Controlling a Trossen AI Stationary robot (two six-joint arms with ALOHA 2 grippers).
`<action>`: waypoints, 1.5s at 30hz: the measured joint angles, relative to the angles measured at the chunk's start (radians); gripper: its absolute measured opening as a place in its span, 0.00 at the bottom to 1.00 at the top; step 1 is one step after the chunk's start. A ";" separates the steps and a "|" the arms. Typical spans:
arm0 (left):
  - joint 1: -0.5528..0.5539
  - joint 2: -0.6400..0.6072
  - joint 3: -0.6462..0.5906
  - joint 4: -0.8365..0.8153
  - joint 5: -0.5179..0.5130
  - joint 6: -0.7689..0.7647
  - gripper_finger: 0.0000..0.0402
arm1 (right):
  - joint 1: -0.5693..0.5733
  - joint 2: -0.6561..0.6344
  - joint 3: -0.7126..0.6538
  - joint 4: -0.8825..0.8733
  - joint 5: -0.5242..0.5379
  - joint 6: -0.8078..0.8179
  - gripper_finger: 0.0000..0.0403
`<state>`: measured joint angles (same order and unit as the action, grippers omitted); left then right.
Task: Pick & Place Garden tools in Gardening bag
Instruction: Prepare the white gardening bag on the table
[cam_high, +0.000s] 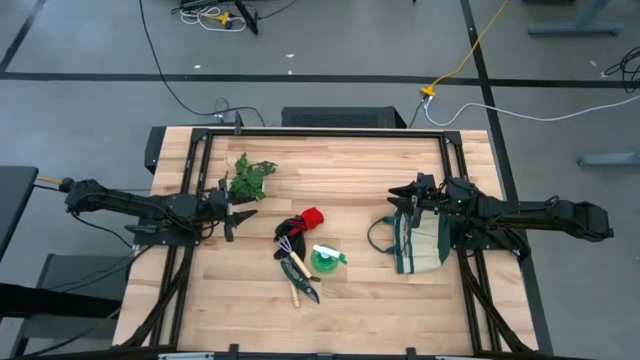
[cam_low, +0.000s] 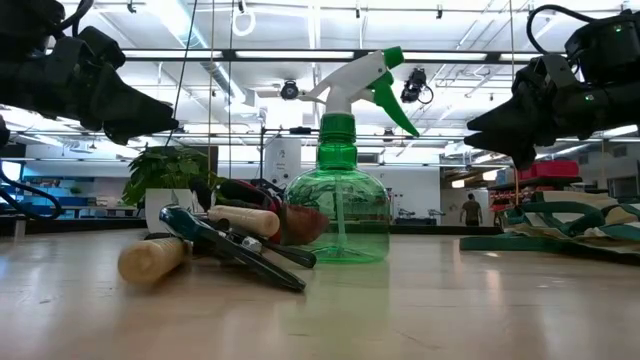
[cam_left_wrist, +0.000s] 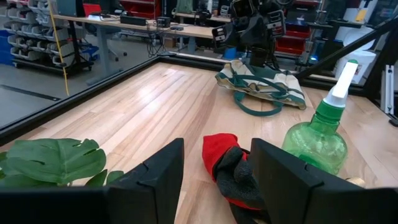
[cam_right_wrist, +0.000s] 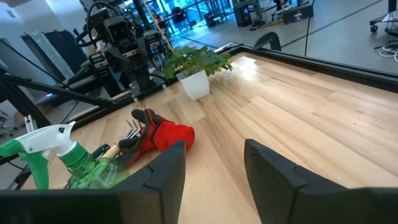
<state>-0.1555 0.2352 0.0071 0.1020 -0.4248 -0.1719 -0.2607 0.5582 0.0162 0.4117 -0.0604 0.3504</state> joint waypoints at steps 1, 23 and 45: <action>0.000 0.000 0.000 0.000 0.000 0.000 0.48 | 0.000 0.000 0.000 0.001 0.000 0.000 0.41; 0.000 0.000 0.000 0.006 -0.001 0.000 0.48 | 0.000 0.015 0.166 0.011 -0.135 0.000 0.41; 0.000 0.000 0.000 0.006 -0.001 -0.027 0.48 | 0.077 0.373 0.818 -1.077 -0.113 0.022 0.41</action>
<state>-0.1555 0.2354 0.0071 0.1081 -0.4257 -0.1993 -0.1839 0.9308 0.8338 -0.6652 -0.1734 0.3724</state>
